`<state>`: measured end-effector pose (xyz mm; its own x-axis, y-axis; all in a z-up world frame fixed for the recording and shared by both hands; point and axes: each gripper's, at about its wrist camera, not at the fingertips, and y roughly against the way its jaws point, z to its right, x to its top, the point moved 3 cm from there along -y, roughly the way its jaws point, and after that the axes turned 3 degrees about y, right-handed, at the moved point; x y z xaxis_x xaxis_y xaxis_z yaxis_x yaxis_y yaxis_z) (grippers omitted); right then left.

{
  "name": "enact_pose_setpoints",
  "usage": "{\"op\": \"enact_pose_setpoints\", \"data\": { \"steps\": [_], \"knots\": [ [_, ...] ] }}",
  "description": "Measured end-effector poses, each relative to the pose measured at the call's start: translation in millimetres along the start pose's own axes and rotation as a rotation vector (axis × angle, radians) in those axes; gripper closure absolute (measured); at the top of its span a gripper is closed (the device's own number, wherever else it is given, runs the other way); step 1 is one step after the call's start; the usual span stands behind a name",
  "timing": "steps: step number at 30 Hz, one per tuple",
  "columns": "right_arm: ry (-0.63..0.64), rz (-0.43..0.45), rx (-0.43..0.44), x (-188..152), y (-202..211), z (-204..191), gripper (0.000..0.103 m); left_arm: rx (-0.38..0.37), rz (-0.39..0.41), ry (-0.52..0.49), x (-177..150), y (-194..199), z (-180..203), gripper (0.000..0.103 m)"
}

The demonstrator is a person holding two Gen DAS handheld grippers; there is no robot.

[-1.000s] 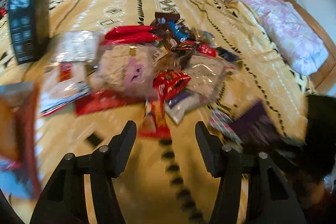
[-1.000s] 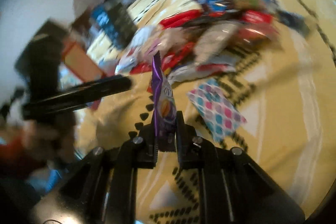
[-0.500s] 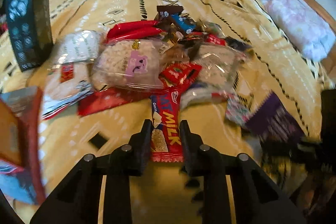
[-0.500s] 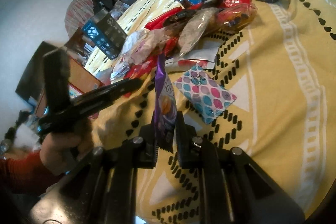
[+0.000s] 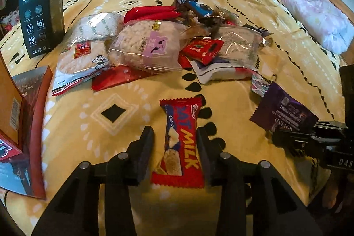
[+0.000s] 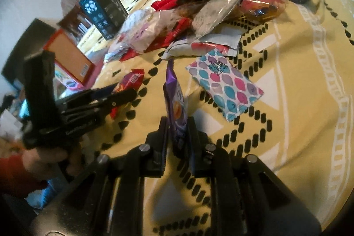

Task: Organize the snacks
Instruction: 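Grasp the red MILK bar with the left gripper while the right grasps a purple packet, then carry the MILK bar with the left gripper while the right carries the purple packet to the bowl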

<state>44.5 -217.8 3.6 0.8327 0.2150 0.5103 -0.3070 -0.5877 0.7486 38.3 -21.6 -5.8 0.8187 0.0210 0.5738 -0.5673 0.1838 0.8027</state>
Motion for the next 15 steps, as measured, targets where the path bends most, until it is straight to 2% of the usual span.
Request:
{"op": "enact_pose_setpoints", "data": {
  "steps": [1, 3, 6, 9, 15],
  "knots": [
    [0.011, -0.001, -0.009, 0.8, -1.7, -1.2, 0.085, 0.004, -0.001, -0.006, 0.2, -0.9, 0.5, 0.063],
    [0.04, 0.009, -0.04, 1.7, -2.3, -4.8, 0.086, 0.02, -0.009, -0.009, 1.4, -1.5, 1.6, 0.077],
    [0.032, 0.026, -0.053, 1.7, -0.8, -6.1, 0.088, 0.011, -0.01, -0.004, 3.8, 3.5, 0.7, 0.08],
    [0.02, 0.06, -0.059, 3.7, 7.1, -7.9, 0.089, -0.012, 0.022, 0.011, 9.7, 22.3, 1.1, 0.081],
    [0.07, 0.15, -0.099, 20.7, 38.4, -27.3, 0.089, -0.027, 0.198, -0.054, 31.8, 100.2, 10.1, 0.081]
  ]
}}
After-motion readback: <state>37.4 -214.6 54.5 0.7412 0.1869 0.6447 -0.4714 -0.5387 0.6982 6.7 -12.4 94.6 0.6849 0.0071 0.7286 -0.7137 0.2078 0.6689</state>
